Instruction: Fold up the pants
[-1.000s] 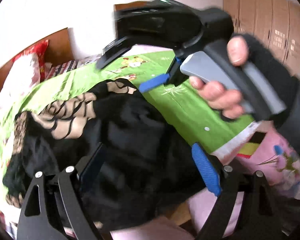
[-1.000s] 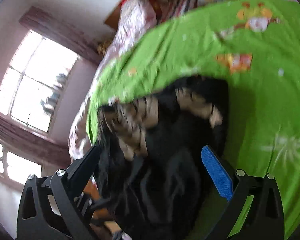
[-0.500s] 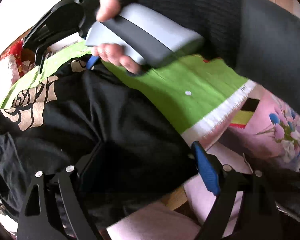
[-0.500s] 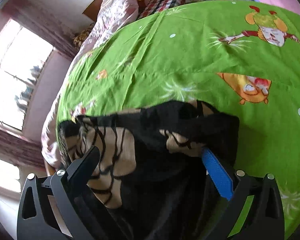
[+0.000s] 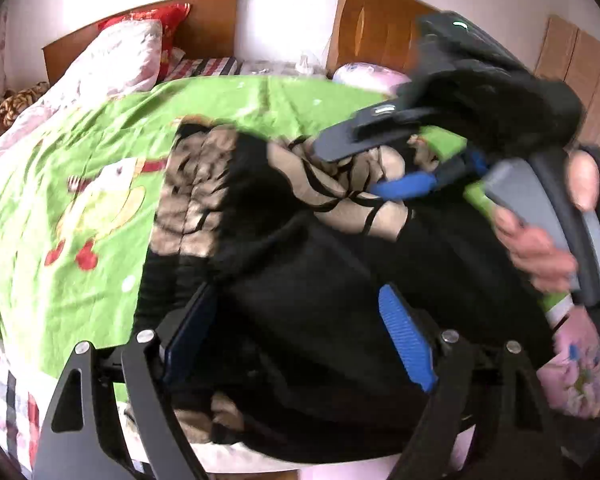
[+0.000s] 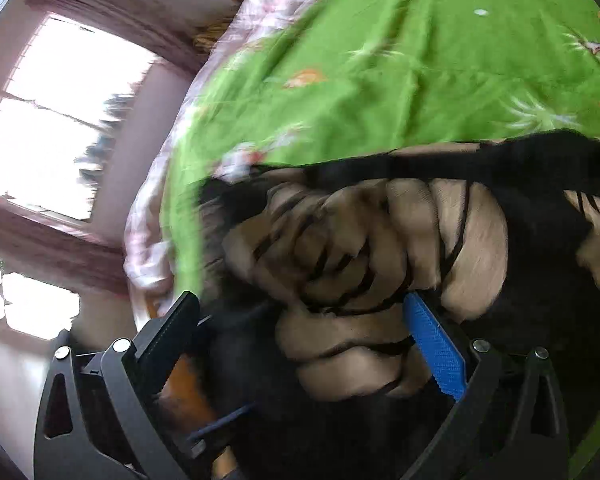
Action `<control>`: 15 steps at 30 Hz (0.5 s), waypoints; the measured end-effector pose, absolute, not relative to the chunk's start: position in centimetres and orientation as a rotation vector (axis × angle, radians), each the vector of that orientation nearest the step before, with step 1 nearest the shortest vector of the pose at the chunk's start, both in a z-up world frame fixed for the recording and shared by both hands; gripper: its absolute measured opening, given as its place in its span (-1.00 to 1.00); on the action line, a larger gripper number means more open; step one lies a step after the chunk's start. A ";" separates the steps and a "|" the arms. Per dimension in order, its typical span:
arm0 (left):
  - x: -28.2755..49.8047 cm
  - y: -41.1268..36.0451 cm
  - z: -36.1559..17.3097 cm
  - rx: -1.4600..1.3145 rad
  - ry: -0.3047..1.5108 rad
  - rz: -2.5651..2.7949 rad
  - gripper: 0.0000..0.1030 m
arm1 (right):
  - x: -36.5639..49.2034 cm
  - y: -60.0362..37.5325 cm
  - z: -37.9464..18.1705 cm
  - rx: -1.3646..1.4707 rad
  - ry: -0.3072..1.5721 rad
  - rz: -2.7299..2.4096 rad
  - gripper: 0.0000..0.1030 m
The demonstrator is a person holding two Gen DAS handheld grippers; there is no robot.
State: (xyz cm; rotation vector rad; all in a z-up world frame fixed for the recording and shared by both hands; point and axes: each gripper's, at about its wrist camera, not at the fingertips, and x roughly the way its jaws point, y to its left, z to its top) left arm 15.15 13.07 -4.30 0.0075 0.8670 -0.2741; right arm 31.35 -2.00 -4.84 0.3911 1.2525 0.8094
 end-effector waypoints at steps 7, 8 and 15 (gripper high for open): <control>13.7 13.0 -4.5 0.006 0.856 -0.270 0.60 | 35.8 -2.8 -5.6 0.544 1.227 0.736 0.90; 13.6 13.0 -4.5 0.002 0.855 -0.270 0.60 | 36.1 -2.9 -5.7 0.574 1.227 0.728 0.90; 13.9 12.5 -4.7 0.020 0.845 -0.251 0.62 | 33.8 -1.4 -3.4 0.565 1.167 0.787 0.92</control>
